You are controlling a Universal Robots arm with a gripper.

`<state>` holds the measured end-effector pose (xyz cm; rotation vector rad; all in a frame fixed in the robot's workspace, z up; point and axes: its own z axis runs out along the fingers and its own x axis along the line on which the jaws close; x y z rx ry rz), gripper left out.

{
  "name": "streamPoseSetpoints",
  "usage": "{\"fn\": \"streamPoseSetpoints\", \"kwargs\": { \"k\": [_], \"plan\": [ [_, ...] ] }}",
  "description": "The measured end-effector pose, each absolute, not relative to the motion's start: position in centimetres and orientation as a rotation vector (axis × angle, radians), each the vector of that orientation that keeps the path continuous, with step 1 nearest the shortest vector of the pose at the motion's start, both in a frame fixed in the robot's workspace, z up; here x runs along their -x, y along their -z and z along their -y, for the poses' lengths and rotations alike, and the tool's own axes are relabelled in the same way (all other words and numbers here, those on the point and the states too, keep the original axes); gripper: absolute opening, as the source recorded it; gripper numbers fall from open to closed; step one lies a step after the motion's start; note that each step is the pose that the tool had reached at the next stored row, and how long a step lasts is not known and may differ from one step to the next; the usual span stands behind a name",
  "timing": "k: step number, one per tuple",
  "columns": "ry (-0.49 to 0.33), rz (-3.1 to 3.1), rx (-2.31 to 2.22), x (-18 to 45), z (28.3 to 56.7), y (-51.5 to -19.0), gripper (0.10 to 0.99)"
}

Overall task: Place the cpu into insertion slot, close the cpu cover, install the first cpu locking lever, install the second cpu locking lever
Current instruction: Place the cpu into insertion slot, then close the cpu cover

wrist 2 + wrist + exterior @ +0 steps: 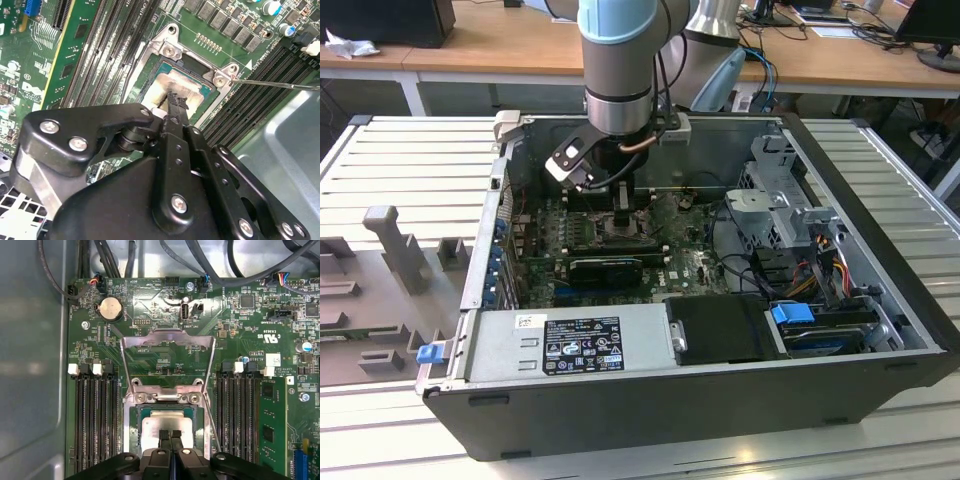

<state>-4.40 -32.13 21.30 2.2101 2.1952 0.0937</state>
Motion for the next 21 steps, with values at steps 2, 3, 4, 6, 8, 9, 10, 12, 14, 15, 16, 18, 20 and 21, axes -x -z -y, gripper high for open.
{"fn": "streamPoseSetpoints", "kwargs": {
  "k": [2,3,4,6,8,9,10,12,14,15,16,18,20,21],
  "plan": [
    [-0.093,-2.195,-2.210,4.40,32.13,-21.35,0.106],
    [-0.094,-2.195,-2.210,4.40,32.13,-21.40,0.106],
    [-0.094,-2.195,-2.210,4.40,32.13,-21.45,0.106],
    [-0.094,-2.195,-2.210,4.40,32.13,-21.56,0.106],
    [-0.094,-2.195,-2.210,4.40,32.13,-21.60,0.106],
    [-0.094,-2.195,-2.210,4.40,32.13,-21.61,0.106],
    [-0.094,-2.195,-2.210,4.40,32.13,-21.61,0.106],
    [-0.094,-2.195,-2.210,4.40,32.13,-21.63,0.106],
    [-0.094,-2.195,-2.210,4.40,32.13,-21.66,0.106],
    [-0.094,-2.195,-2.210,4.40,32.13,-21.67,0.106],
    [-0.093,-2.195,-2.210,4.40,32.13,-21.69,0.106],
    [-0.094,-2.195,-2.210,4.40,32.13,-21.73,0.106],
    [-0.094,-2.195,-2.210,4.40,32.13,-21.76,0.106],
    [-0.094,-2.195,-2.210,4.40,32.13,-21.76,0.106]
  ]
}}
